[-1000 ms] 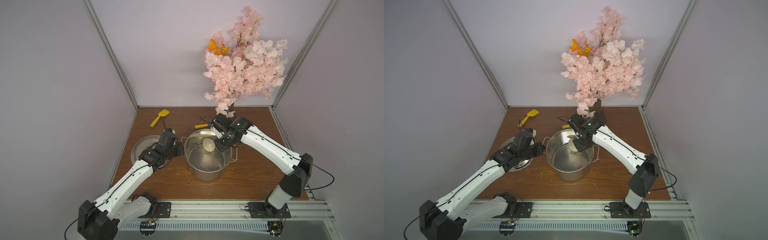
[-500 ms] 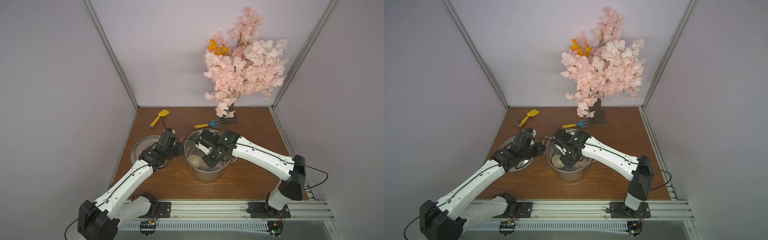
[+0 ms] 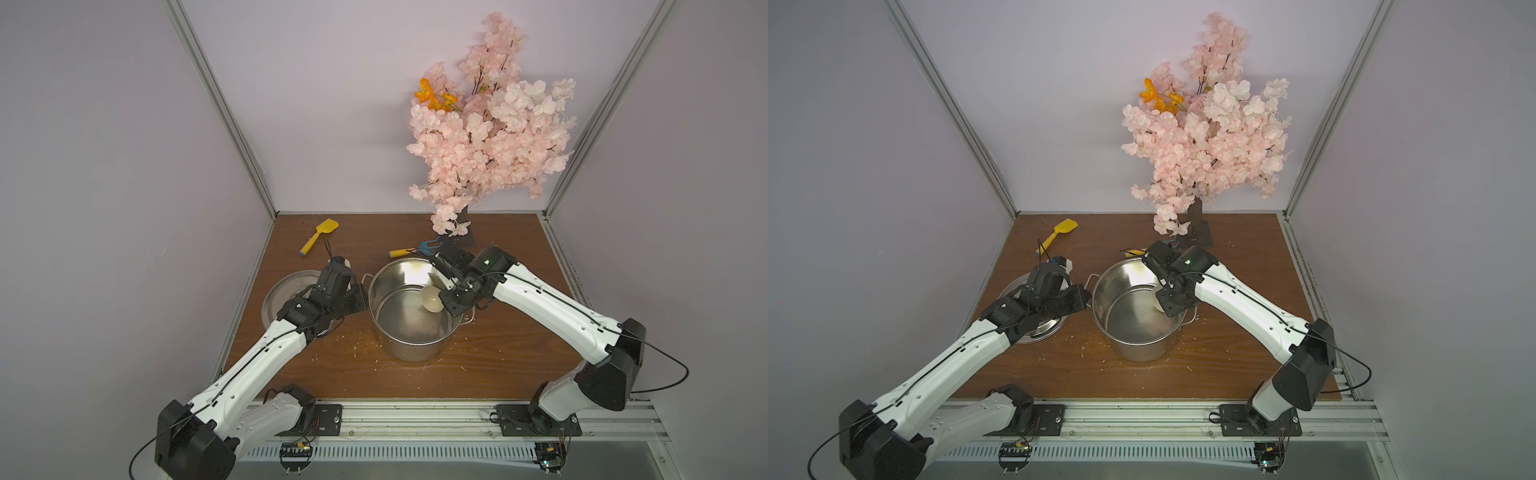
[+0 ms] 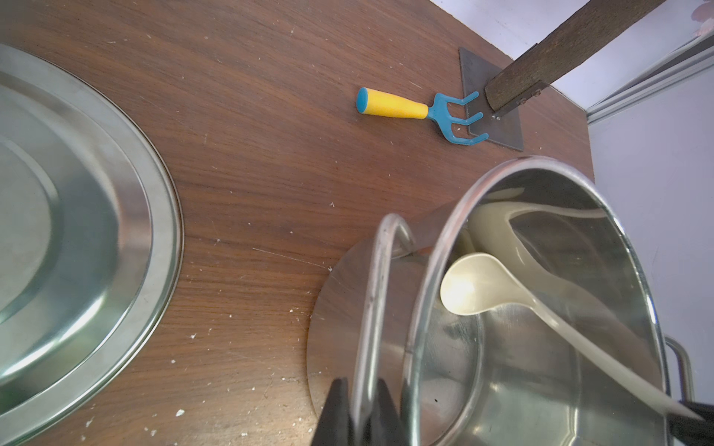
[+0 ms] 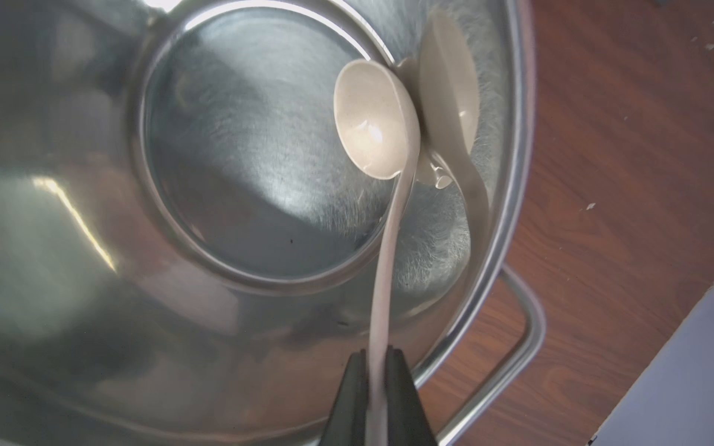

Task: Stir the soup with a spoon
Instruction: Stir the soup in the pan with a stick.

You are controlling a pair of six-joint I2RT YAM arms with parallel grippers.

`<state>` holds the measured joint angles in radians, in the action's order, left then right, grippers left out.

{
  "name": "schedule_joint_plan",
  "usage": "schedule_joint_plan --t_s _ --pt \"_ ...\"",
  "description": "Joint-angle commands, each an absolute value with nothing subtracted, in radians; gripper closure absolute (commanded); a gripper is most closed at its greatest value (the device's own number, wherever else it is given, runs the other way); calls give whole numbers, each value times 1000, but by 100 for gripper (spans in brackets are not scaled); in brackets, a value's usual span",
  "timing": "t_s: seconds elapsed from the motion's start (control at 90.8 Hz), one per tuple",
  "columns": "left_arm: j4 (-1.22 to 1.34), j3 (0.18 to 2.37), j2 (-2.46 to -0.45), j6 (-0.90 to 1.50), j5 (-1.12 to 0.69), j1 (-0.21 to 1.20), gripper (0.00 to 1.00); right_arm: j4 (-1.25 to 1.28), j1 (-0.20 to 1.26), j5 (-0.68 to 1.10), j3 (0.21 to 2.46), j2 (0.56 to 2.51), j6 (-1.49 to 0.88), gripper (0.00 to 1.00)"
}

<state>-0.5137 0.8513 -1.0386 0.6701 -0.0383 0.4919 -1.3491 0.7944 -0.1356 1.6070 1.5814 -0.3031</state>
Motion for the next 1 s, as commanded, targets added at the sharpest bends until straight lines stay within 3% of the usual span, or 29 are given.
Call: schedule_joint_plan --t_s 0.0,0.297,0.605,0.782,0.991 --pt "-531 846 -1040 621 -29 485 100 -1315 799 -135 1704 1640 -281 100" --pt "-527 836 -1037 626 -29 484 100 -1279 910 30 1880 1771 -243 100" --pt "-523 839 -1036 629 -34 485 100 -1256 982 42 1572 1565 -274 100" --pt "-525 835 -1024 629 -36 485 100 -1307 925 -70 1446 1464 -303 100" --pt "-524 827 -1015 635 -42 485 100 -1334 795 -141 1504 1487 -273 100"
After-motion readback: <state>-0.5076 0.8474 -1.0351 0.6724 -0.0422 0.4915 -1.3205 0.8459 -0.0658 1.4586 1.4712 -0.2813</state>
